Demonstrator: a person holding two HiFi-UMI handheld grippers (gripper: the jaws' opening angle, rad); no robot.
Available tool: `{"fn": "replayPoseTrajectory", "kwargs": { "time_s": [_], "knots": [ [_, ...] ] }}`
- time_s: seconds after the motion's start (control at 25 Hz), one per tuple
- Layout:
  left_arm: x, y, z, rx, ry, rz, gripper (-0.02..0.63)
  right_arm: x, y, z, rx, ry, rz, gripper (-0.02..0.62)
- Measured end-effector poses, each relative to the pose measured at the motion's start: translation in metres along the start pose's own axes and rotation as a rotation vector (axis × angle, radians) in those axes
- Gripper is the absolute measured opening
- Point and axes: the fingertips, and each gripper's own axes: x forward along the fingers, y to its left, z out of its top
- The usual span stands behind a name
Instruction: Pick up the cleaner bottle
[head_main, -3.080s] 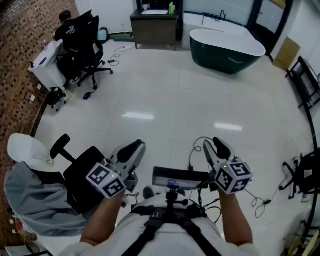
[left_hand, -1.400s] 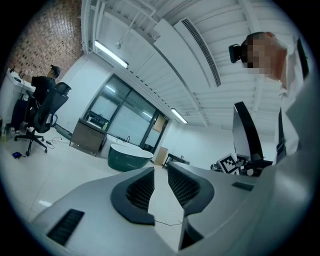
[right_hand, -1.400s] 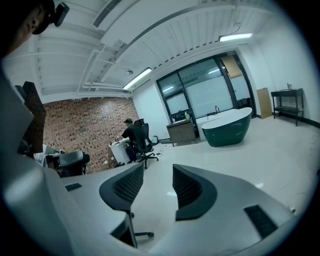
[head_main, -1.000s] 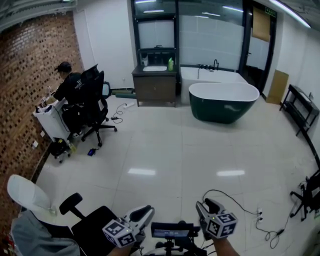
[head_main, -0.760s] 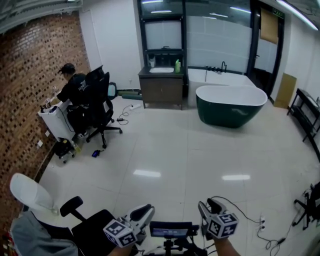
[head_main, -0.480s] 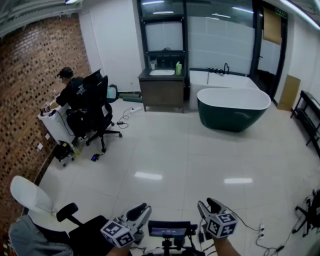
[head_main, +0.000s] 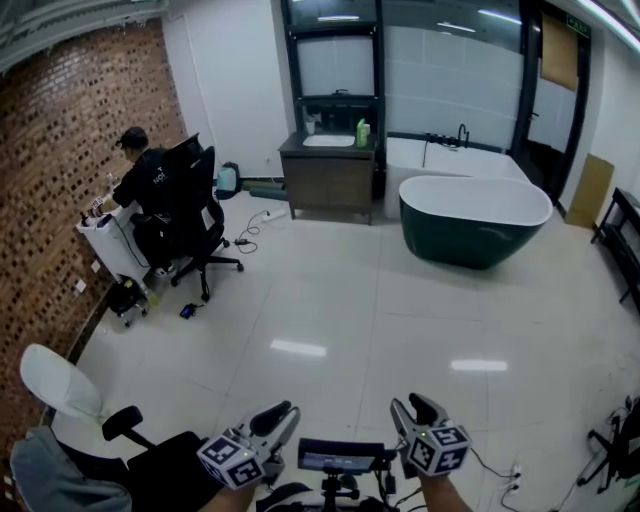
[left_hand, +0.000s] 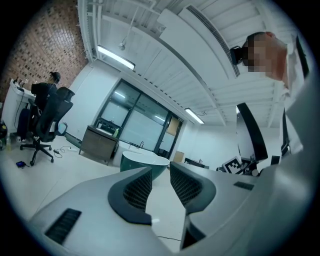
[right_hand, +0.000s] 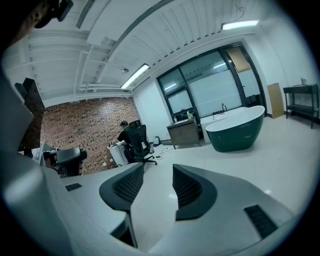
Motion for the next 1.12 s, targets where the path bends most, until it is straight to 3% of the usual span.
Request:
{"fn": "replayPoseTrajectory", "kwargs": {
  "time_s": [0.52,1.12],
  "knots": [
    [0.041,0.044,0.01,-0.026,0.018,0.003,0.106,0.05,-0.01,0.012,0.02,0.038,0.001,0.184],
    [0.115,0.198,0.074,-0.019,0.042,-0.063,0.106,0.203,0.01,0.087,0.005,0.042,-0.051,0.184]
  ]
}}
